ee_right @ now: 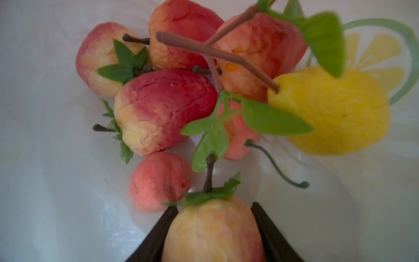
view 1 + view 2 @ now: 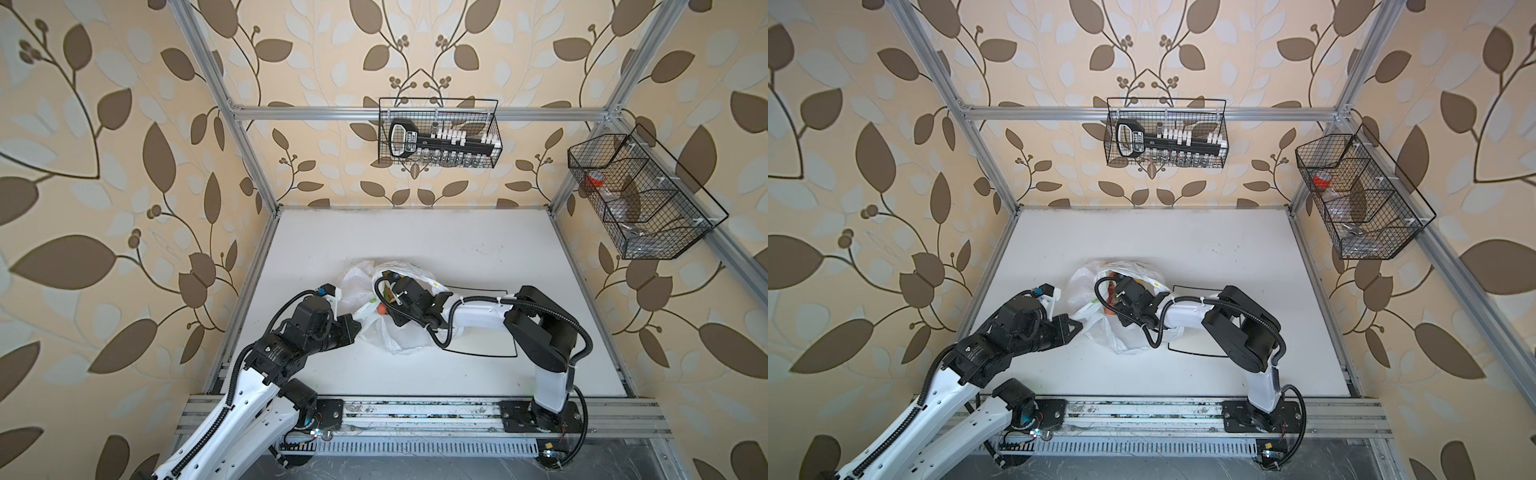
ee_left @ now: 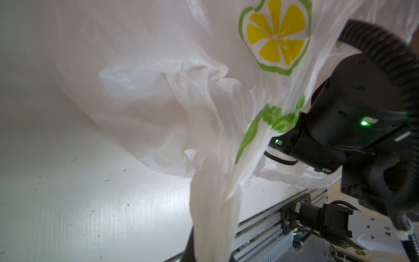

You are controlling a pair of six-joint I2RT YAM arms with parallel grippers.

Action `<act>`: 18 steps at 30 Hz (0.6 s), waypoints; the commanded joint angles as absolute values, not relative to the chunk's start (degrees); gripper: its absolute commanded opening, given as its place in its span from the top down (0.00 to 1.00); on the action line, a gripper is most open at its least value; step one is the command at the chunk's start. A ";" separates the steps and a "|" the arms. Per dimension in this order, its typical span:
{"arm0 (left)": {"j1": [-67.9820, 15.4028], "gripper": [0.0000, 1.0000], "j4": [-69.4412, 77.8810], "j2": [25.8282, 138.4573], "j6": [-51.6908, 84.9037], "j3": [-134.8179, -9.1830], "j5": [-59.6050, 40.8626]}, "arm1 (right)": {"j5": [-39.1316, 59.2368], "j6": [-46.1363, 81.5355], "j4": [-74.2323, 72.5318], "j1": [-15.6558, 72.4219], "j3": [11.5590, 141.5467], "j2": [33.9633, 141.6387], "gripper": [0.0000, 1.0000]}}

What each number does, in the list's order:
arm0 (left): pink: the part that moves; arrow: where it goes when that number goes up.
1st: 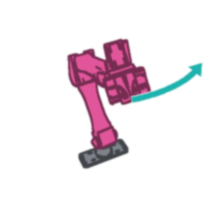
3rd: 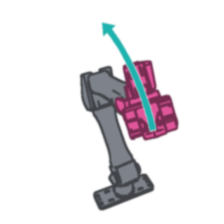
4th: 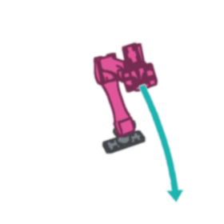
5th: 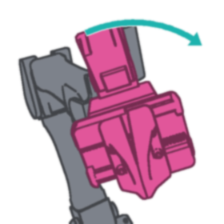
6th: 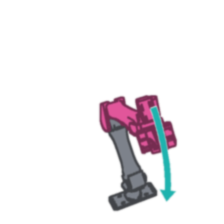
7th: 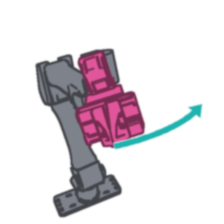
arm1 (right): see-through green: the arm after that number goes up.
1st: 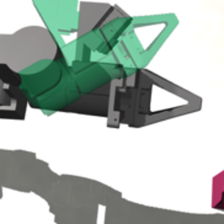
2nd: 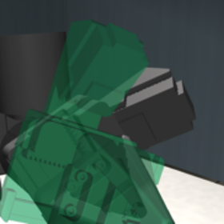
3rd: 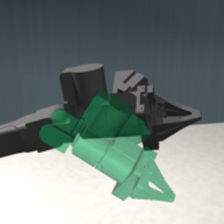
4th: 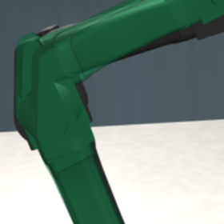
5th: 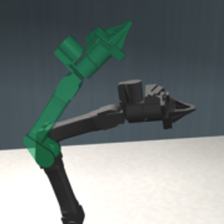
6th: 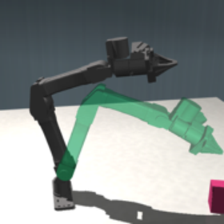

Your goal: Take the fake fruits out of the plastic bag

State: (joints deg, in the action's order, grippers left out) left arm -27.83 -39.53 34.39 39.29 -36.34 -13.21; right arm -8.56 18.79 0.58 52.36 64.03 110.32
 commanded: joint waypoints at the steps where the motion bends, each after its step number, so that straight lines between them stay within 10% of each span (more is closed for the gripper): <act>1: -28.39 1.00 -40.69 33.49 39.98 -36.33 -12.46 | -10.50 17.51 3.07 53.66 65.48 110.03 0.46; 18: -28.38 1.00 -40.78 33.44 39.98 -36.61 -12.39 | -17.49 16.15 5.88 55.68 65.73 108.51 0.50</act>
